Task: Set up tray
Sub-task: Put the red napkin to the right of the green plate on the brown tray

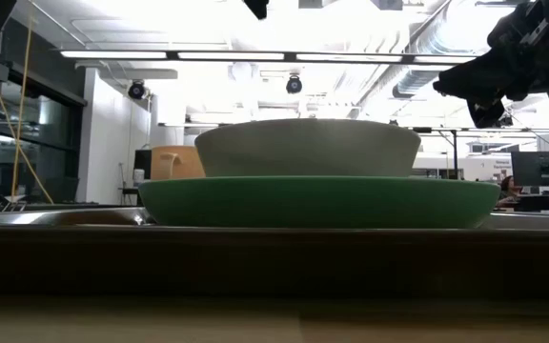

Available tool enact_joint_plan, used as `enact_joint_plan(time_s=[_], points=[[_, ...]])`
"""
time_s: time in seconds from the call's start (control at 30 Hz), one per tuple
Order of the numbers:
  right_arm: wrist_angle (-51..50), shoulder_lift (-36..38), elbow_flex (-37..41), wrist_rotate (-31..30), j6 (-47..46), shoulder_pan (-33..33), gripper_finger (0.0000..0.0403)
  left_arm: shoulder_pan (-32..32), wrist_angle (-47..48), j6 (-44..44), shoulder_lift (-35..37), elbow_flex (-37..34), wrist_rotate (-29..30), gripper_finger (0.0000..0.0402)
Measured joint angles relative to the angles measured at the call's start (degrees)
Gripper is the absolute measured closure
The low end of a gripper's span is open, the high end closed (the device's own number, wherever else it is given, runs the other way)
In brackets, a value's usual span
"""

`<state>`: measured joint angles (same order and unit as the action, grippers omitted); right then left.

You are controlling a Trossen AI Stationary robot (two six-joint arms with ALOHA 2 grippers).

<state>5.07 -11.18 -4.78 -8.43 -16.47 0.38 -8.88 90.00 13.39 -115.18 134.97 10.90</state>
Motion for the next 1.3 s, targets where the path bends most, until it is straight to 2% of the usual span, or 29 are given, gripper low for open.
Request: enact_joint_plan(time_s=[0.13, 0.47, 0.93, 1.1, 1.3], points=[[-0.16, -0.06, 0.00, -0.43, 0.02, -0.01, 0.0354, -0.61, 0.01, 0.24, 1.32, 0.03, 0.60, 0.0229], [-0.55, -0.02, 0.00, -5.97, 1.02, -0.01, 0.0350, -1.81, 0.03, 0.46, 4.48, 0.03, 4.91, 0.0229], [-1.12, -0.04, 0.00, -4.92, 1.53, -0.02, 0.0354, -1.78, 0.00, -0.29, 8.23, 0.05, 7.58, 0.0229], [-1.08, -0.04, 0.02, -4.90, 1.50, -0.01, 0.0356, -2.57, -0.07, -1.58, 9.02, -1.37, 11.50, 0.0229], [-1.05, -0.04, 0.02, -4.89, 1.09, -0.02, 0.0354, -3.26, 0.00, -1.87, 10.78, -5.17, 12.47, 0.0229]])
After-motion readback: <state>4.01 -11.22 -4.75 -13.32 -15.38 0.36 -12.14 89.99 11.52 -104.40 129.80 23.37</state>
